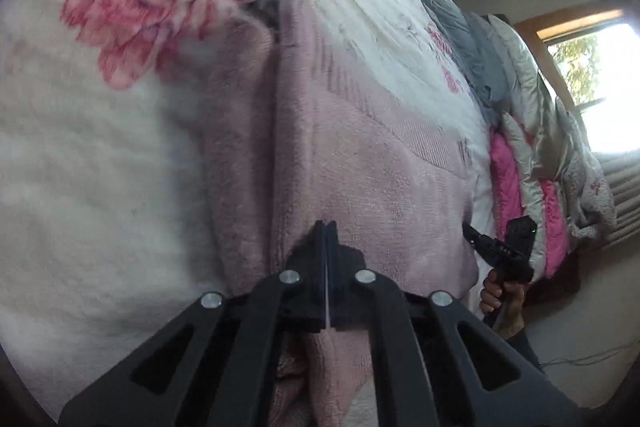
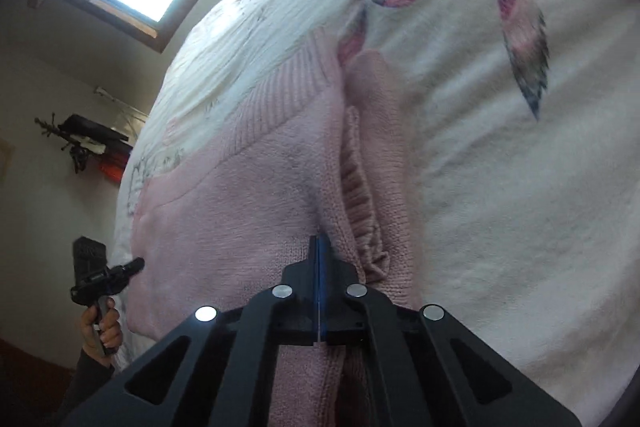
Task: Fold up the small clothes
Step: 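Fold the held edge over the sweater with both grippers and release, then grasp the end of the narrow folded sweater with the left gripper, then lift the sweater end with the left gripper and fold it over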
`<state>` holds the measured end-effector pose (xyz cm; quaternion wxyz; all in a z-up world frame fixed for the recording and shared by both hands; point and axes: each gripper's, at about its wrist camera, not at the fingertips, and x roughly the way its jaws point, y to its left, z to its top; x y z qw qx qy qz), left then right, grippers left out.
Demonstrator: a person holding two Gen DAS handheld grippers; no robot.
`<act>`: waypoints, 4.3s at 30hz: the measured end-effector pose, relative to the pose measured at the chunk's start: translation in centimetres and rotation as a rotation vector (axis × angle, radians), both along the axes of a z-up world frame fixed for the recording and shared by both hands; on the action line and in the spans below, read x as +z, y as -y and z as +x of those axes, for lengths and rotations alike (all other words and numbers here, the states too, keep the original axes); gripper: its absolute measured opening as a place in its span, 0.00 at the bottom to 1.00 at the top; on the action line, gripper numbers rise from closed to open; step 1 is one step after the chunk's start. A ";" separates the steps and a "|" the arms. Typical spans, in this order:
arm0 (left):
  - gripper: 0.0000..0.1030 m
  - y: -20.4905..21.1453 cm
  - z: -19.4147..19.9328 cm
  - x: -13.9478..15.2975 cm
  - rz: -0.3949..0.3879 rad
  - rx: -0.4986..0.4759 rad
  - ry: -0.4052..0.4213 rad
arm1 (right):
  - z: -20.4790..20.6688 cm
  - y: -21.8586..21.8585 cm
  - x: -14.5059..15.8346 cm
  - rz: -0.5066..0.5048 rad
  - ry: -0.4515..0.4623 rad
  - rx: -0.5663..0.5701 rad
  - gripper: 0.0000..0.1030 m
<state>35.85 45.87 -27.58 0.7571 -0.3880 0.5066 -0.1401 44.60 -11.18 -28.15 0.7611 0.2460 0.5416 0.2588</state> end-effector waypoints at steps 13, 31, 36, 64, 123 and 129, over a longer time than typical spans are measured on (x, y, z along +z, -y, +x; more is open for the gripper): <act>0.01 5.3 -8.6 -2.1 0.023 -0.088 0.007 | -8.7 -1.1 -1.5 0.035 -0.077 0.076 0.00; 0.79 -4.6 -9.6 5.3 -0.066 0.094 0.020 | -18.2 -11.9 8.1 -0.395 0.297 0.184 0.51; 0.80 -5.2 -4.3 4.3 -0.073 0.071 -0.049 | -24.5 -23.0 6.3 -0.647 0.552 0.393 0.61; 0.26 -2.4 10.0 -1.2 -0.093 -0.038 -0.202 | -23.5 -39.6 3.2 -0.842 0.910 0.459 0.41; 0.23 13.1 14.4 15.0 0.181 -0.149 -0.144 | -19.8 -22.2 15.9 -0.393 0.705 0.038 0.11; 0.23 15.5 15.0 15.3 0.213 -0.161 -0.147 | -19.7 -20.0 16.0 -0.379 0.689 0.006 0.11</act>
